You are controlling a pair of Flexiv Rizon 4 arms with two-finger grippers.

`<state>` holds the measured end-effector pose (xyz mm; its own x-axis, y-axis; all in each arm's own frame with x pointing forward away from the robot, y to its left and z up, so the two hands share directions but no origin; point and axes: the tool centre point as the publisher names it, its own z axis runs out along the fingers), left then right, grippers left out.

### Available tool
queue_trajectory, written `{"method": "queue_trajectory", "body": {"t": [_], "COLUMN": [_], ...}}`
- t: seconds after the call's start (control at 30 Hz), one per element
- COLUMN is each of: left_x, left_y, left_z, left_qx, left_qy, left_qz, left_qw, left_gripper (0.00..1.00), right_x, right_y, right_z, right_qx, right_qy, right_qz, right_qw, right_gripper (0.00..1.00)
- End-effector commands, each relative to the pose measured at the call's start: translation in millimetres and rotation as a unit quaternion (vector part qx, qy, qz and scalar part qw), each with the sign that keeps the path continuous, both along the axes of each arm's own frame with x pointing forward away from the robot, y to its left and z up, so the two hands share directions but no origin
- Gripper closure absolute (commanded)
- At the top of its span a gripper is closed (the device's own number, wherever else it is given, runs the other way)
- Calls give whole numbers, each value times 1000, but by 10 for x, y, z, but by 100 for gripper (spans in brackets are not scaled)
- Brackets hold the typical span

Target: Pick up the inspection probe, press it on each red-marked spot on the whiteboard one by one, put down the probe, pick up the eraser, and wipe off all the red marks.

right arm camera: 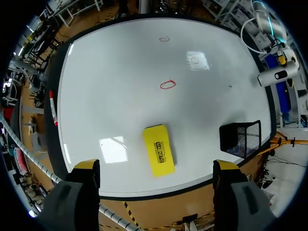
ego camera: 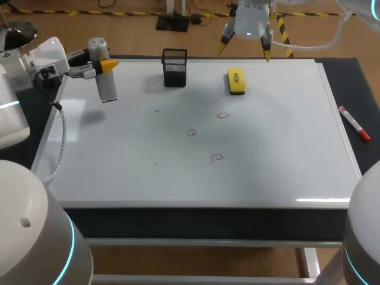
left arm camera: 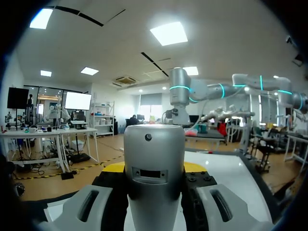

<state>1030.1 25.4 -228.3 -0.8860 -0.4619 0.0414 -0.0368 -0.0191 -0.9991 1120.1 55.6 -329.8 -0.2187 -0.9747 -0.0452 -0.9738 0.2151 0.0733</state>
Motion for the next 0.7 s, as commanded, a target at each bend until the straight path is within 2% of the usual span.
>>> {"method": "queue_trajectory", "body": {"t": [0.03, 0.17, 0.23, 0.43, 0.7], "left_x": [3, 3, 3, 3, 3], "left_y": [-4, -4, -4, -4, -4], "left_z": [-3, -3, -3, -3, -3], "left_qx": [-1, -1, -1, -1, -1], "left_qy": [-2, -2, -2, -2, -2], "left_qz": [1, 1, 1, 1, 1], "left_qw": [1000, 1000, 1000, 1000, 1000], "left_gripper": [100, 100, 100, 100, 100], "right_x": [53, 31, 26, 0, -22], "right_y": [30, 40, 41, 74, 93], "right_z": [-133, -190, -234, -376, -521], "right_qx": [-8, 17, 20, -3, -13], "right_qy": [11, -2, 2, 0, -3], "right_qz": [6, 18, 18, 46, 66], "right_qw": [1000, 1000, 1000, 999, 998], "right_gripper": [0, 0, 0, 0, 0]}}
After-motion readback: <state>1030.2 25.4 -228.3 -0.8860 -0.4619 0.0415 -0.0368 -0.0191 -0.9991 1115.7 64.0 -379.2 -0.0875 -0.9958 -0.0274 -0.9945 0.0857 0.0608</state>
